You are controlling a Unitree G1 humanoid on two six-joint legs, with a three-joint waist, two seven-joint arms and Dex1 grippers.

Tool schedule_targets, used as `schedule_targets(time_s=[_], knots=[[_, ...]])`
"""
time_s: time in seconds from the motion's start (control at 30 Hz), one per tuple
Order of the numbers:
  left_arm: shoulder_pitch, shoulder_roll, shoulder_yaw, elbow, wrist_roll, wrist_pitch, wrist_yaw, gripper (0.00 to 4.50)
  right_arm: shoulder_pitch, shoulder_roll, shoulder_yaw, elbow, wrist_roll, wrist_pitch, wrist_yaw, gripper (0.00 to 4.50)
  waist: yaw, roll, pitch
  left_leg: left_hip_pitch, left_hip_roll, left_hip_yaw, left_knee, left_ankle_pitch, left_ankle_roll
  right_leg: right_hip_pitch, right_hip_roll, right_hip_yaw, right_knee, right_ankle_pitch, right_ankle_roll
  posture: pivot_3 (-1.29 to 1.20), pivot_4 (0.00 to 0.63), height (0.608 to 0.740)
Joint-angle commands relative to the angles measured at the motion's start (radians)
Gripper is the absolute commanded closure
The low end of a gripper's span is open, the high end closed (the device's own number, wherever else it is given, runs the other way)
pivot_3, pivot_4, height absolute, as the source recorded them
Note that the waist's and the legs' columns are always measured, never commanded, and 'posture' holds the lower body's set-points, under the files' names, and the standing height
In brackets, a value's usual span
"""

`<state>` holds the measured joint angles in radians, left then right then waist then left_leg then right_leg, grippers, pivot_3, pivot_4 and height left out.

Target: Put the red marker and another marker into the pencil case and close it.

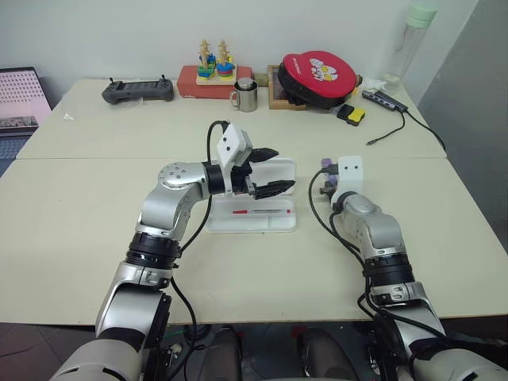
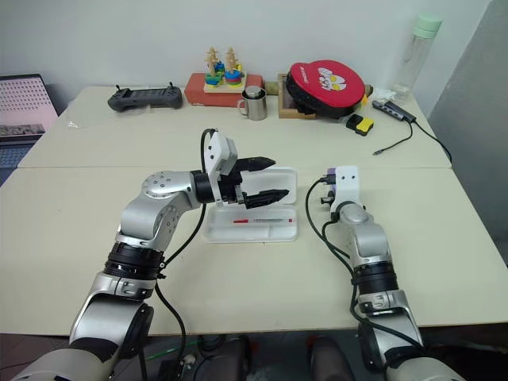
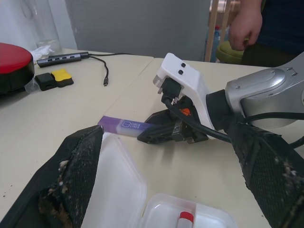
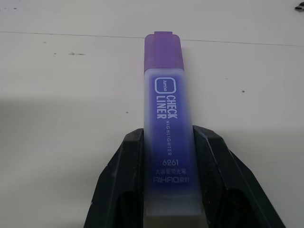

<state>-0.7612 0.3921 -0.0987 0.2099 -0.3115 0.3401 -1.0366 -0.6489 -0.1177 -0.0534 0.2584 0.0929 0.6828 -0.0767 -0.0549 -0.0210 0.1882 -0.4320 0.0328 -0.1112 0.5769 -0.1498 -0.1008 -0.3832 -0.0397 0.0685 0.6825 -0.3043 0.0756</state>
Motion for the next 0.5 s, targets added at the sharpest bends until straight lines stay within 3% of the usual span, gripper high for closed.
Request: schedule_targets(time_s=[0.03, 0.13, 0.27, 0.37, 0.5], knots=[[-0.032, 0.012, 0.033, -0.023, -0.018, -0.015, 0.003, 0.0, -0.003, 0.008, -0.079, -0.082, 0.038, -0.051, -0.008, 3.39, -0.001, 0.0, 0.0, 0.0, 0.0, 0.0, 0.0, 0.0, 0.0, 0.0, 0.0, 0.0, 0.0, 0.0, 0.0, 0.0, 0.15, 0.74], [0.004, 0.068, 0.094, -0.101, -0.093, 0.068, -0.027, 0.0, 0.014, -0.082, 0.011, -0.219, 0.019, -0.195, 0.177, 3.39, -0.005, 0.001, 0.001, 0.0, 0.0, 0.0, 0.0, 0.0, 0.0, -0.001, 0.0, 0.0, 0.0, 0.0, 0.0, 0.0, 0.15, 0.74], [0.127, 0.193, 0.18, -0.242, -0.222, 0.199, -0.089, 0.0, 0.03, -0.172, 0.06, -0.424, 0.16, -0.239, 0.476, 3.39, -0.035, 0.001, 0.001, 0.0, 0.0, 0.001, -0.002, 0.0, 0.0, -0.002, 0.0, 0.001, 0.0, 0.0, 0.0, 0.0, 0.15, 0.74], [0.238, 0.297, 0.175, -0.269, -0.183, 0.176, -0.144, 0.0, 0.033, -0.217, 0.084, -0.516, 0.286, -0.15, 0.632, 3.39, -0.041, 0.001, 0.001, 0.0, 0.001, 0.001, -0.003, 0.0, 0.0, -0.001, 0.0, 0.001, 0.0, -0.001, -0.001, 0.0, 0.15, 0.74], [0.311, 0.366, 0.175, -0.249, -0.14, 0.117, -0.153, 0.0, 0.02, -0.291, 0.177, -0.564, 0.315, -0.094, 0.772, 3.39, -0.027, 0.002, 0.001, 0.001, 0.001, 0.001, -0.003, 0.0, 0.0, -0.001, 0.0, 0.0, 0.0, -0.001, -0.001, 0.0, 0.15, 0.74]])
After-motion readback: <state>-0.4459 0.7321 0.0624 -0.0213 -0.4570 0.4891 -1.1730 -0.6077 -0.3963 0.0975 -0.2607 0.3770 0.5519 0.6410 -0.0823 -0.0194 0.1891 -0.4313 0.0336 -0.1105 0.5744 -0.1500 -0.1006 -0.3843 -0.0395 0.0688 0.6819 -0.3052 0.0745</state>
